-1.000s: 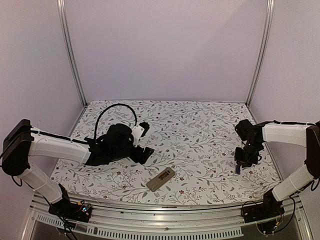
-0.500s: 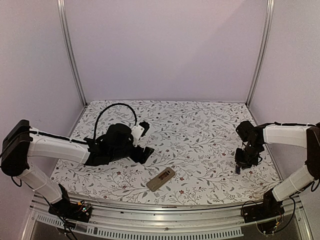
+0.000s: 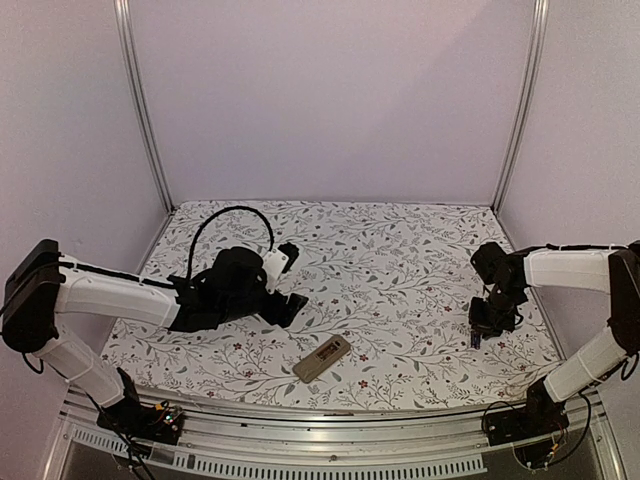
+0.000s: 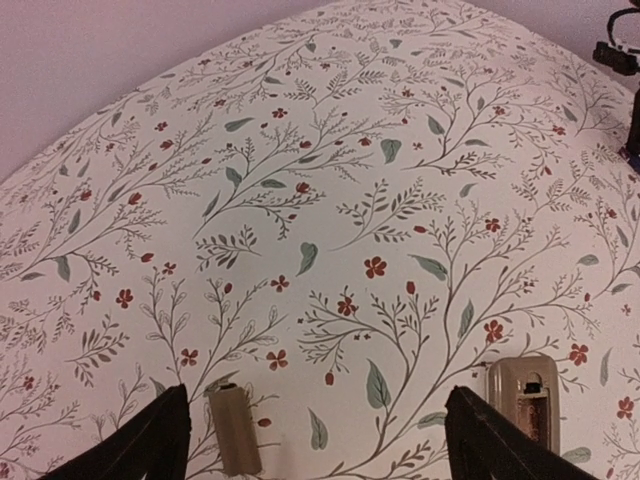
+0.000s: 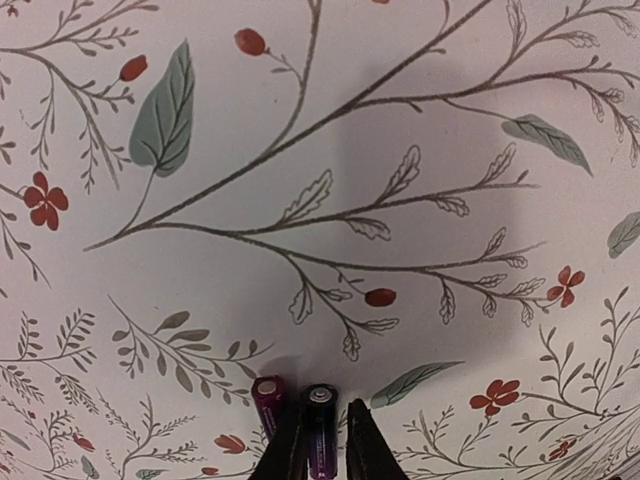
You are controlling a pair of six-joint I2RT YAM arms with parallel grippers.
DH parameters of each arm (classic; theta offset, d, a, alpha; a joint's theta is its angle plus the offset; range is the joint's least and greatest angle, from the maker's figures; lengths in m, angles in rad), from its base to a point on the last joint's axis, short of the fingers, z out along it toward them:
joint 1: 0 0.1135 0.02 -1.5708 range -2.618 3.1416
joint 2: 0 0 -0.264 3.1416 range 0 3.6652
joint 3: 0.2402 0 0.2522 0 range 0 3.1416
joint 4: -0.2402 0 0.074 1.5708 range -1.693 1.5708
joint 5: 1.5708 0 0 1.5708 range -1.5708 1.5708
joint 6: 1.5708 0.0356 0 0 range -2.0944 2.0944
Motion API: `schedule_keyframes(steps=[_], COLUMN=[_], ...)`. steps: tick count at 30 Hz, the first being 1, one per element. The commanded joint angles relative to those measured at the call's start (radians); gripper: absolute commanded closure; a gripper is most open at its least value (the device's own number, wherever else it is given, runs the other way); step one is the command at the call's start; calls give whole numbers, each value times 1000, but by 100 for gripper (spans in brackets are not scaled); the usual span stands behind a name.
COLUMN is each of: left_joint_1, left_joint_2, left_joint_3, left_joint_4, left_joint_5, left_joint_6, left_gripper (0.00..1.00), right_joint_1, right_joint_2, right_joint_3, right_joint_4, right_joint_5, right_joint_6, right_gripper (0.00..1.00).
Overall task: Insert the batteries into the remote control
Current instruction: Pick up the battery at the center of the board.
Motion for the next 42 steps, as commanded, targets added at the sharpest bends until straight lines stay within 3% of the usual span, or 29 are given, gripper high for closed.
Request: schedule_keyframes(steps=[1,11,18,28,33,38,42], left_joint_1=[-14,-15,-18,-39,-45,-54,-77], left_joint_2=[-21,-26,2,-29,-130,-277,-318], left_joint_3=[-10,-9,-10,-14,-61,-144,-156], left_joint_4=[0,2,-17,-12,78,237,307], left_joint_5=[-8,-8,29,68,79,143,230], left_joint_6=[11,15,4,21,20,15,15], left_gripper=[12,12,12,10,12,16,17], right_joint_1=[-6,-6,-5,23,155,368,488], right_joint_2=[25,66,35,-94,-210,-280,-290], right_joint_3=[-10,-7,11,194,276,320,226], right_joint_4=[3,3,3,-26,157,431,826], right_joint_5=[-17,-46,-28,4,-140,-178,-349], right_joint_6=[-5,-22,-22,-122,-195,-235,-217], right_gripper=[86,87,100,100,100,100,100])
